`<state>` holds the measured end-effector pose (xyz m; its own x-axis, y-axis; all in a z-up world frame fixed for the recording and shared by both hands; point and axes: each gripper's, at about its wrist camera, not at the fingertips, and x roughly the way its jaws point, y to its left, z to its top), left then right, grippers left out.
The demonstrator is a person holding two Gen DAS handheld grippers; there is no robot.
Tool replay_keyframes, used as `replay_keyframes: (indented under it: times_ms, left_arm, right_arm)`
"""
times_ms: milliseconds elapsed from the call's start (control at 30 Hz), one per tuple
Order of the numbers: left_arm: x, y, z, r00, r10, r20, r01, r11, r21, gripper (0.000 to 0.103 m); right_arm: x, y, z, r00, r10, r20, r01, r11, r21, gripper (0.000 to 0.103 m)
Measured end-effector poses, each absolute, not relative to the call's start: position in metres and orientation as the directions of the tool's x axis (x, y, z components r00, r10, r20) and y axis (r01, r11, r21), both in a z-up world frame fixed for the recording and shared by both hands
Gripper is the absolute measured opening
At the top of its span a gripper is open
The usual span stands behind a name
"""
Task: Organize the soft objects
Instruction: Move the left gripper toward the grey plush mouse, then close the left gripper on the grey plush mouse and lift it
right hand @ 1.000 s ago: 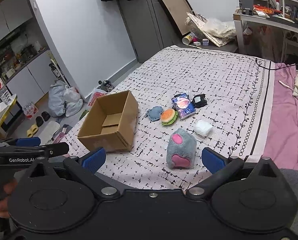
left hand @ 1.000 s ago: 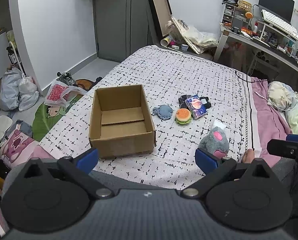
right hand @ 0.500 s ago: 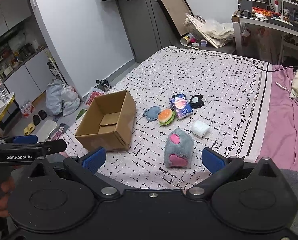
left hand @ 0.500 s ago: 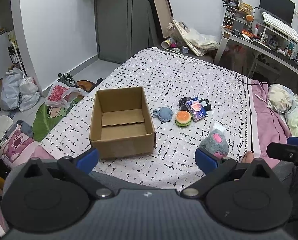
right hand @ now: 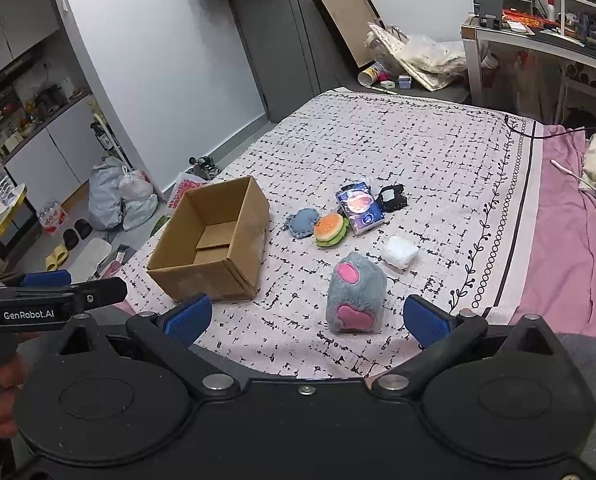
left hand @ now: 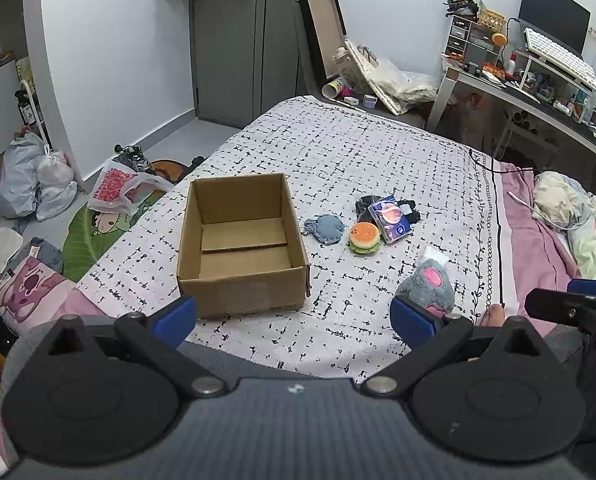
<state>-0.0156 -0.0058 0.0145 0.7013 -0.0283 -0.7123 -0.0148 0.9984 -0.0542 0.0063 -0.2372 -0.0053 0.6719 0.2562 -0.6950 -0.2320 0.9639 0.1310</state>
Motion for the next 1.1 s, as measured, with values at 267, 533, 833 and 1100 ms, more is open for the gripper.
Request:
replay_keyframes:
  times_ms: [267,533,833,1100]
  left_arm:
    - [-0.015,-0.007,0.015,0.705,-0.036,-0.708,-0.010,0.998,-0.060,0.102]
    - [-0.013,-0.007,0.017,0.720,-0.039,-0.693,-0.025,0.996,-0.082,0.102]
    - [-0.006,-0.007,0.012,0.741,-0.070,-0.668,-0.018,0.992,-0.124,0.102]
    - [0.020,-0.015,0.002,0.727,-0.127,-0.675,0.004,0.983,-0.181,0.101]
  right_arm:
    - [0.007,-0.239,-0.004,0.675,0.261,-0.690,-0.226,0.964,0.143,0.103]
    - [0.012,-0.243,-0.006,0.670,0.281,-0.687,-0.222,0.959,0.176,0.103]
    - [0.036,-0.257,-0.018,0.657,0.309,-0.688,-0.161,0.948,0.273,0.103]
    - [0.063,-0.272,-0.032,0.663,0.274,-0.697,-0.027,0.939,0.344,0.103]
